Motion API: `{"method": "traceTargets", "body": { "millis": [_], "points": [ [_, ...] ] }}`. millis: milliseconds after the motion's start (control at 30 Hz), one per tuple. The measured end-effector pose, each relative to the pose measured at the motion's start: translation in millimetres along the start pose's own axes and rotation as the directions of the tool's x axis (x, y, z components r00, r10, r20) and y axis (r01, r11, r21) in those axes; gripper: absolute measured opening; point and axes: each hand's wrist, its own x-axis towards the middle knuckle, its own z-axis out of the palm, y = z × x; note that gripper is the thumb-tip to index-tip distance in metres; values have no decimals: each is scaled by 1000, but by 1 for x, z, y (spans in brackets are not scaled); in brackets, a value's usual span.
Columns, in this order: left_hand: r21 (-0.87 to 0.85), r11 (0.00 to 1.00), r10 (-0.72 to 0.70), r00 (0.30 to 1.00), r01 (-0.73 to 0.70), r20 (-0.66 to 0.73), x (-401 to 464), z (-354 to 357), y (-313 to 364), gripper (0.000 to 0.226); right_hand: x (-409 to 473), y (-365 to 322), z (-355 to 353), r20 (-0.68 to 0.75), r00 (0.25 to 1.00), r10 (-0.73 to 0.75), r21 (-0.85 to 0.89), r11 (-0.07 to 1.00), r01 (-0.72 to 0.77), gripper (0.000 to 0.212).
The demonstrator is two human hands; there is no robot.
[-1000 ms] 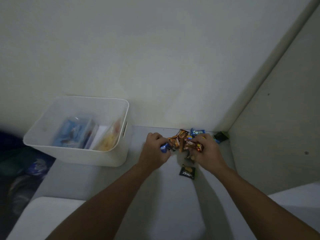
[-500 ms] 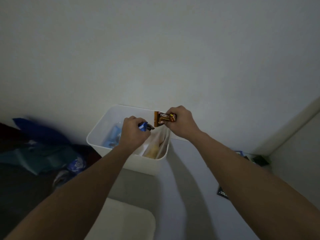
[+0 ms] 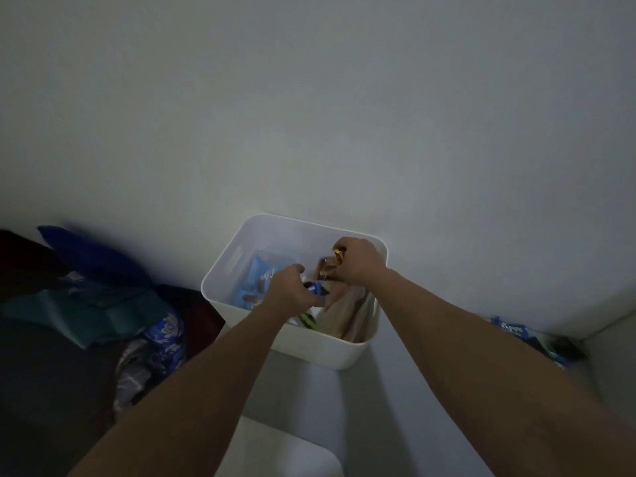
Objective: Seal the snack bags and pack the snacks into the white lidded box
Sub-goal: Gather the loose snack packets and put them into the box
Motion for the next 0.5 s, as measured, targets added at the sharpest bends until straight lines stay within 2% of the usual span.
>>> {"method": "traceTargets", "body": {
  "millis": [100,267,400,500],
  "points": [
    [27,999,-43,999,42,33,2,-2,0,68,-1,4,-8,-16,1000,13,49,999,-12,63],
    [-2,998,-62,996,62,-61,1,-1,10,55,-10,19,-30,-74,997,26,148,989,-15,51],
    [-44,998,30,982,-39,-189,-4,9,40,47,-31,48,-55,-183,979,88,305,952,-28,36],
    [-39,979,188,954,-202,-235,-13,35,74,40,-57,90,-69,-206,964,168,332,939,-93,28]
  ]
}}
